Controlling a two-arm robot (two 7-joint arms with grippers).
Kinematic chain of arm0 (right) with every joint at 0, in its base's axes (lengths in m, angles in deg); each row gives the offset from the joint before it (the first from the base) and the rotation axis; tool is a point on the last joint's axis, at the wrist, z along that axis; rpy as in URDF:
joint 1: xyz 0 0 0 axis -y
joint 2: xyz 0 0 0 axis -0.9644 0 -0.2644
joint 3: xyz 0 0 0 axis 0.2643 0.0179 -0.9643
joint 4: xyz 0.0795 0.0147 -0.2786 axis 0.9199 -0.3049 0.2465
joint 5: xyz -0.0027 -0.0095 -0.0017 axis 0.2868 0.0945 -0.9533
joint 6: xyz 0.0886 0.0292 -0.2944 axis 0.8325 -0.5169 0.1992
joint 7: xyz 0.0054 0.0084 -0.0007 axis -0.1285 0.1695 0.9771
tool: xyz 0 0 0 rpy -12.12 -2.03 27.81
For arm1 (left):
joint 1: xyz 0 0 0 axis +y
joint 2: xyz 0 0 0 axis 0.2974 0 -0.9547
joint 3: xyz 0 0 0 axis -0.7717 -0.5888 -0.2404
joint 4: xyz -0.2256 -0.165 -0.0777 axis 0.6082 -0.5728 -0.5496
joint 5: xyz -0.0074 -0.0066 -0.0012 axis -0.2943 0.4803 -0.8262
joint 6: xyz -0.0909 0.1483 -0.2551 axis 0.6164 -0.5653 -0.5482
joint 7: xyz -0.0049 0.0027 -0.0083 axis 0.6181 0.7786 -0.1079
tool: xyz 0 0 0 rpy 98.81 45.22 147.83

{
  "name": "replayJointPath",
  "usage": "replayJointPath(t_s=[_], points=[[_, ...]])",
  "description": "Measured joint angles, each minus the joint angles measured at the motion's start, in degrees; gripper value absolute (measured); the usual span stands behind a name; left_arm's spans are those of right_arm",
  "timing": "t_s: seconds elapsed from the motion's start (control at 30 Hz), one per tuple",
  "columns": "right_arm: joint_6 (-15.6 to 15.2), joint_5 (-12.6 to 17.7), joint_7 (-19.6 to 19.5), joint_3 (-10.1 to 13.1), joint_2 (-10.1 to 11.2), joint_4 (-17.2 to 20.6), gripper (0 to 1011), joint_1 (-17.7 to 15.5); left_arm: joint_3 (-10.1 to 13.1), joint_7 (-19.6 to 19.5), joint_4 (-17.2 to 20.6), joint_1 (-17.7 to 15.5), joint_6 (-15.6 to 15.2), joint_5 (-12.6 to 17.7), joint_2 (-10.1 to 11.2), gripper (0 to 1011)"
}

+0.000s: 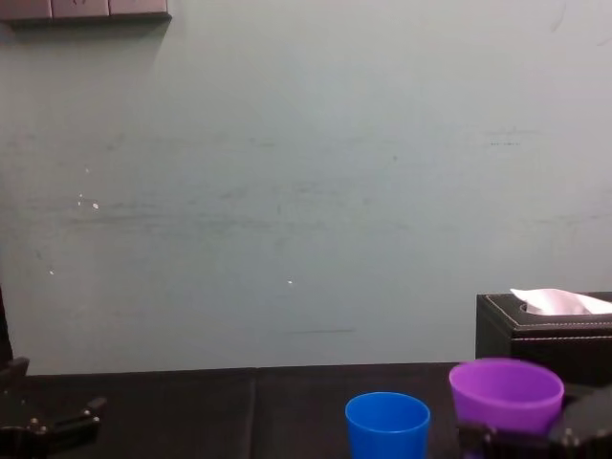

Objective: Stack the three plastic cups sequentially using one hand.

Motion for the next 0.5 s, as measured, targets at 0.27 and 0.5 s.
replayJointPath(t_s=[0.27, 0.5], points=[[-3.5, 3.0, 1.62, 0.43, 1.11, 2.62, 734, 3.48, 0.0, 0.0, 0.0, 0.0, 0.0, 0.0, 0.0, 1011], [-4.34, 3.81, 2.59, -1.66, 0.45, 0.72, 734, 8.37, 0.0, 0.0, 0.0, 0.0, 0.0, 0.0, 0.0, 1011]])
